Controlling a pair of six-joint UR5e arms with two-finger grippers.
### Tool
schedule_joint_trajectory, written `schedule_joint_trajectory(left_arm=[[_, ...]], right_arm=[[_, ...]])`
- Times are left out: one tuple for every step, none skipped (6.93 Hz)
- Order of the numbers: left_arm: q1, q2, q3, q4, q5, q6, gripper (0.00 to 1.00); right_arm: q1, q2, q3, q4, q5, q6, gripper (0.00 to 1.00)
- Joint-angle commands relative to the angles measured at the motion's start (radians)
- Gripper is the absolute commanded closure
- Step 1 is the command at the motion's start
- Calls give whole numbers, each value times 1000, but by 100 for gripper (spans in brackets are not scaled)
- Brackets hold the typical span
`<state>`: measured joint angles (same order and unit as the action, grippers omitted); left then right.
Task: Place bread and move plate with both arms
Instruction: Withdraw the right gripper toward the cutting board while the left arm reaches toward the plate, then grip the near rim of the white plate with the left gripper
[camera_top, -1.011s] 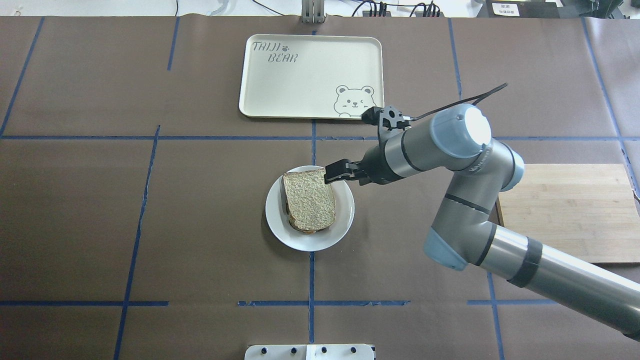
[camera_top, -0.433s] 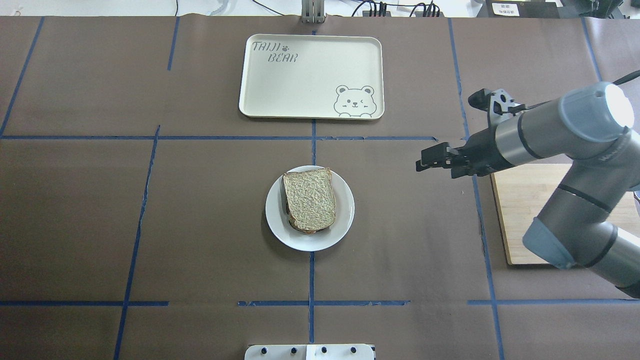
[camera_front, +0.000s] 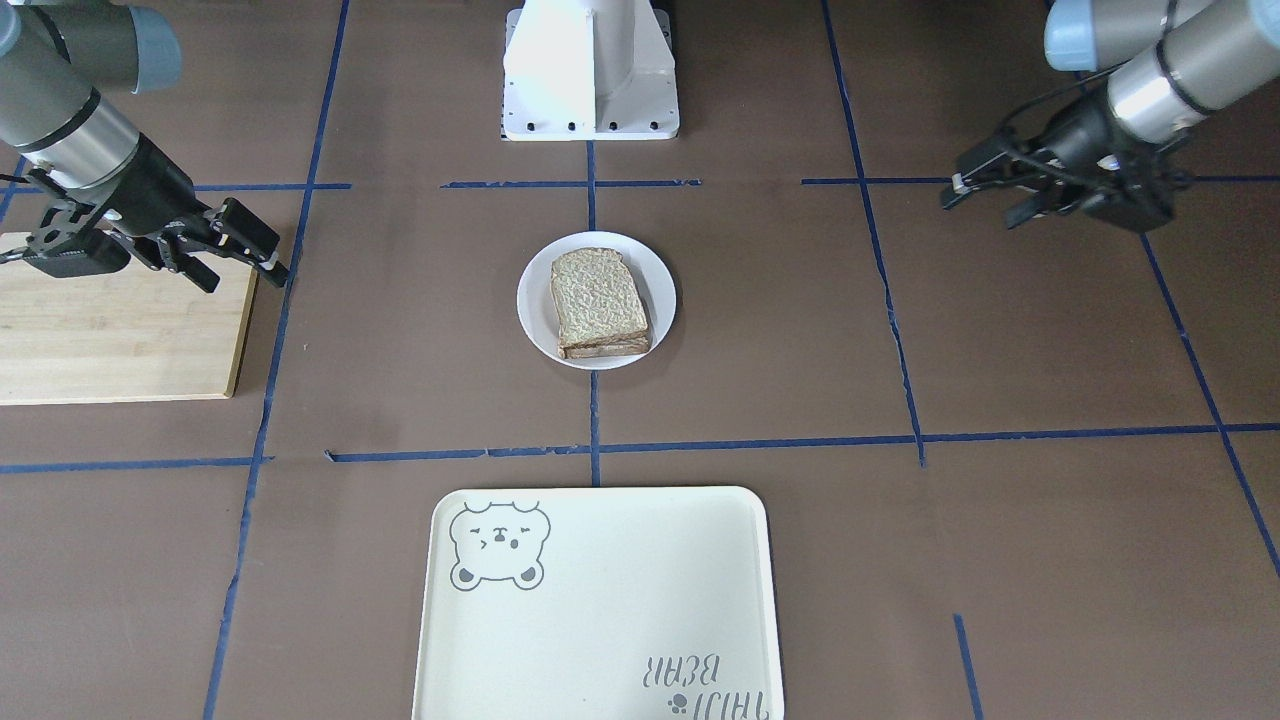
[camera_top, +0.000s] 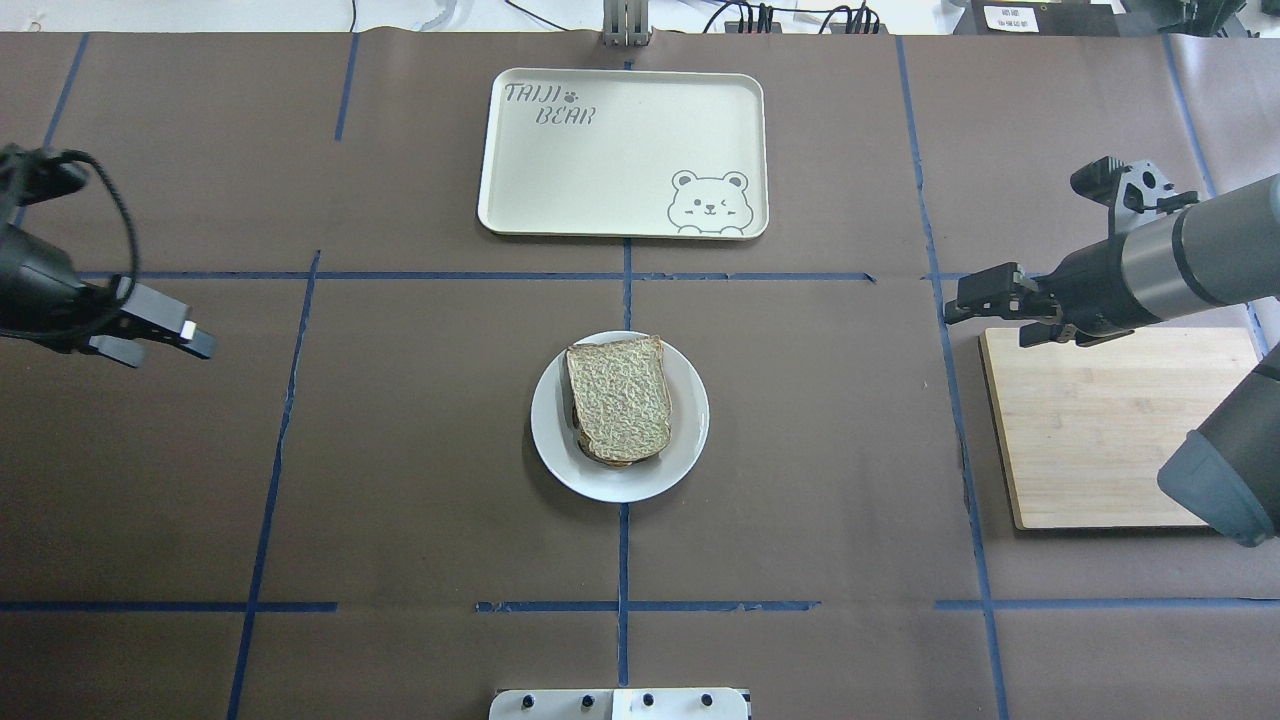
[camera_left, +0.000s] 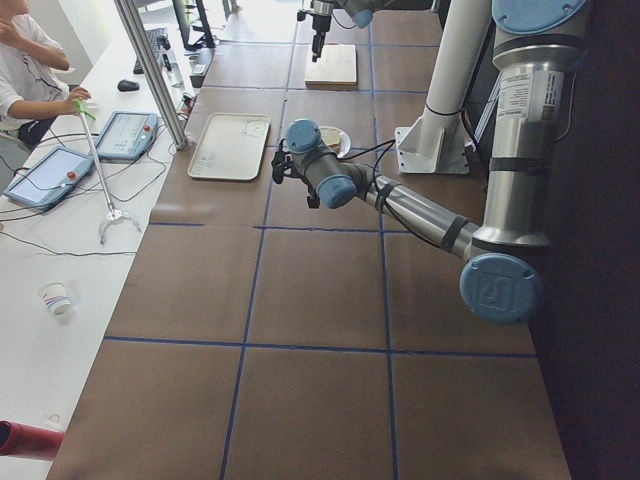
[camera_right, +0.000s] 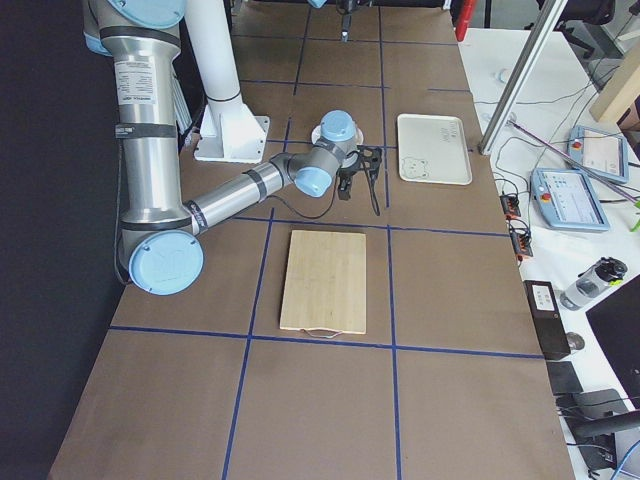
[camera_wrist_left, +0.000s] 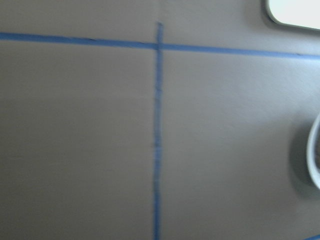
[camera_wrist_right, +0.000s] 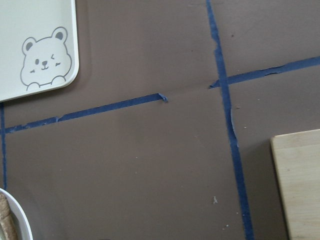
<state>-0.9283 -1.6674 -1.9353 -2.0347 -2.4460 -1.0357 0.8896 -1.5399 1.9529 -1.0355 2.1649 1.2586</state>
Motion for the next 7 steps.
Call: schedule_joint_trajectory(left_arm=[[251,-144,141,-304,269,-377,0],[341,-196,276,-570,388,-555,8],[374,-260,345,-644,433,-704,0],[381,-261,352,-660,453,-739,0],[384,-259,354,-671,510,-745,0],[432,-279,367,-674,559,-748,0],[462,-279,369,-732,716,-783,0]], right_arm=[[23,-37,4,-1,1,-5,1],[23,-39,4,-1,0,-5,1],[22,-39,3,-3,-2,-5,1],[23,-40,3,-3,-2,-5,1],[23,-48,4,-1,-3,-5,1],[22,-49,3,-1,-3,-5,1],[20,-49,-2,-1,-8,-5,1]])
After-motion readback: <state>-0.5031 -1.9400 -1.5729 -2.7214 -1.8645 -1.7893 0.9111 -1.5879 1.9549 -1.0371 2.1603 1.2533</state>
